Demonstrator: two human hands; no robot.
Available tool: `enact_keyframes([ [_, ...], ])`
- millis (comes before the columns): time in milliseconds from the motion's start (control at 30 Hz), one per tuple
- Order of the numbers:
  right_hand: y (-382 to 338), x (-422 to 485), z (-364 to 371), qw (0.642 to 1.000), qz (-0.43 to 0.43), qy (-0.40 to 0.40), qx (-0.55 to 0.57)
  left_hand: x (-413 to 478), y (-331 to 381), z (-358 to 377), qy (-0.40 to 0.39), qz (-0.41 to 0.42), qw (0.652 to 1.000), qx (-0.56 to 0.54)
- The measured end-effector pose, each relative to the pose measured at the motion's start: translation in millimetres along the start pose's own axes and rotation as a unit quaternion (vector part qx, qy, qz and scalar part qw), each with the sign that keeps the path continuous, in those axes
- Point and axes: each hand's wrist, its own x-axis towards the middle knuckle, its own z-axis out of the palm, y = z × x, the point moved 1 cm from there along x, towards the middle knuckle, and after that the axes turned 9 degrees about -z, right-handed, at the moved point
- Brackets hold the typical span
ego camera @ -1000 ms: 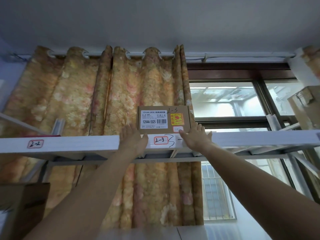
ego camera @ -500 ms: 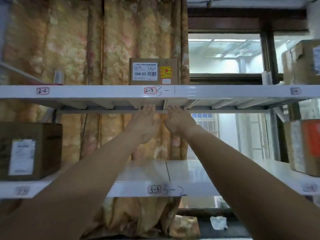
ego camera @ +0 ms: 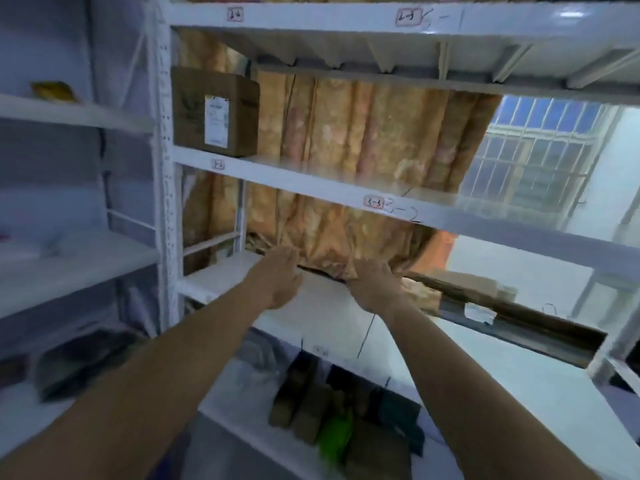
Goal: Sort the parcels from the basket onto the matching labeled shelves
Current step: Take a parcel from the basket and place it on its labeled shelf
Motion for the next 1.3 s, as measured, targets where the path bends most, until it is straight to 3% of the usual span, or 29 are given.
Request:
enact_keyframes([
  [67,-18.5,-5.0,32.5,0.999,-0.013,-0.048,0.019,-29.5,-37.6,15.6,-0.042,-0.035,0.998,0.036],
  [233,-83.1,7.2,61.3,0.990,-0.078,-0.119,0.018,-83.4,-116.9,-0.8,-0.043,-0.135,0.986,0.091],
  [400,-186.1,18.6,80.6,0.969,-0.189,-0.149,0.056,-154.7,-212.1,-8.8,-0.059,-0.250,0.961,0.107],
  [500,-223.1,16.9,89.5,0.963,-0.217,-0.143,0.068,-187.4,-249.8,-3.2,-0.061,-0.273,0.954,0.106],
  [700,-349.0,6.9,134.6,0.924,-0.293,-0.219,0.107,-288.4,-357.7,-14.1,-0.093,-0.402,0.904,0.115],
  [967,-432.6,25.4,207.9,0.909,-0.312,-0.261,0.095,-325.8,-447.0,26.4,-0.139,-0.421,0.890,0.104],
  [1100,-442.4,30.9,273.2,0.885,-0.290,-0.352,0.093,-325.4,-483.8,85.8,-0.192,-0.416,0.886,0.077],
  [1300,-440.4,60.1,379.4,0.871,-0.275,-0.402,0.073,-299.0,-533.6,183.4,-0.260,-0.392,0.881,0.053],
])
